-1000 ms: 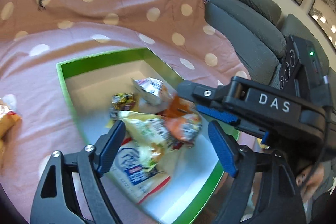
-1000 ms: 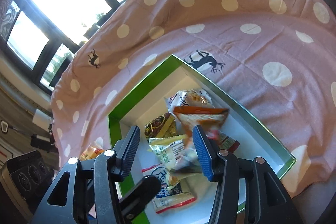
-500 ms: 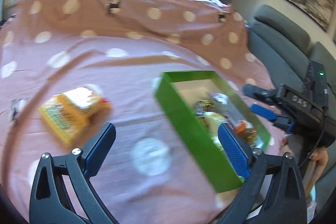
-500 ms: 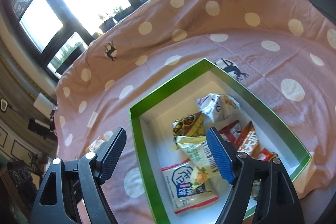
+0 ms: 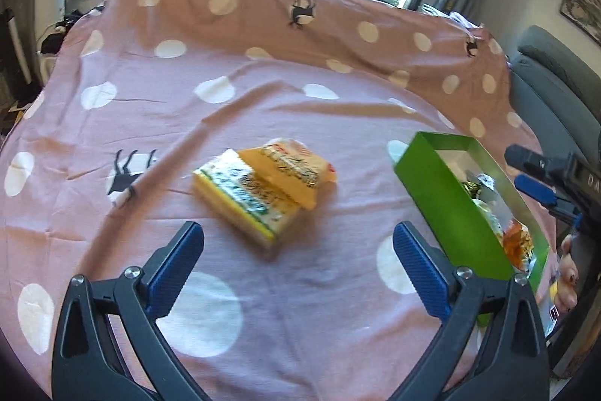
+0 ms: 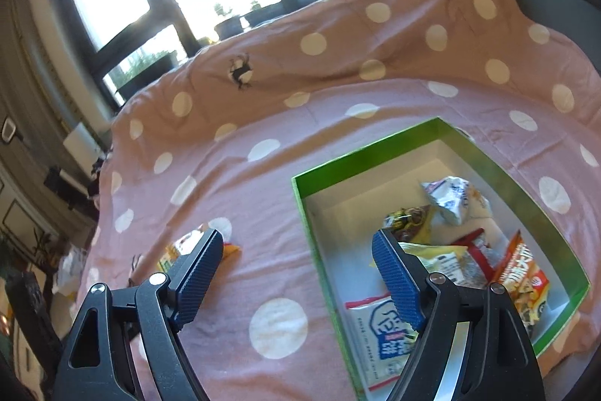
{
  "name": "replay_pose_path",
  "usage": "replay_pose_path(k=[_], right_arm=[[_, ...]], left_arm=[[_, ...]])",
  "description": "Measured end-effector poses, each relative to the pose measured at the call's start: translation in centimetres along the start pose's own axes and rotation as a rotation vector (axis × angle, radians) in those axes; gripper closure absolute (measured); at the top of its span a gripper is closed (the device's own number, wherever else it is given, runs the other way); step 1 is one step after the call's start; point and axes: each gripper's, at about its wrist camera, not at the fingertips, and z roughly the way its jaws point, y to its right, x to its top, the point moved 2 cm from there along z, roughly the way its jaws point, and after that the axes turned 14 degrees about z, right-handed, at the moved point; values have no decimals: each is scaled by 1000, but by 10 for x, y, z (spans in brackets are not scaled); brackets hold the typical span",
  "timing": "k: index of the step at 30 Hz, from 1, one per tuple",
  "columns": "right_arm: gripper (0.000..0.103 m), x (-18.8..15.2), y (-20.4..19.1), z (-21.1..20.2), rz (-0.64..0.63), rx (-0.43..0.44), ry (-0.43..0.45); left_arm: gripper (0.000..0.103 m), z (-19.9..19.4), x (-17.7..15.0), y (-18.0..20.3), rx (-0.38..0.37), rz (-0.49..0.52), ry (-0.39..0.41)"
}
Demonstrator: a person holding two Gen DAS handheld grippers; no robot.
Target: Organize snacks
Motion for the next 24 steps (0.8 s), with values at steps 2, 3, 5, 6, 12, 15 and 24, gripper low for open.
replay_pose_path(k=[2, 3, 5, 6, 12, 15, 24], right_arm=[[21, -5, -7, 8, -24, 2, -19], [21, -8, -10, 12, -28, 1, -27], [21, -14, -16, 21, -44, 1, -54], [21, -16, -19, 24, -51, 2, -63], [21, -33, -33, 42, -20, 52, -134], [21, -40, -43, 51, 3, 110, -189], [21, -58, -68, 85, 66, 102, -315]], left_arm=[[2, -3, -1, -11, 4, -21, 1], [2, -4, -1, -14, 9, -27, 3], [2, -7, 0, -21, 26, -42, 12], [2, -8, 0, -24, 33, -45, 11], [2, -20, 3, -40, 93, -59, 14], [2, -25, 2, -49, 117, -76, 13], [2, -39, 1, -71, 144, -141, 28]])
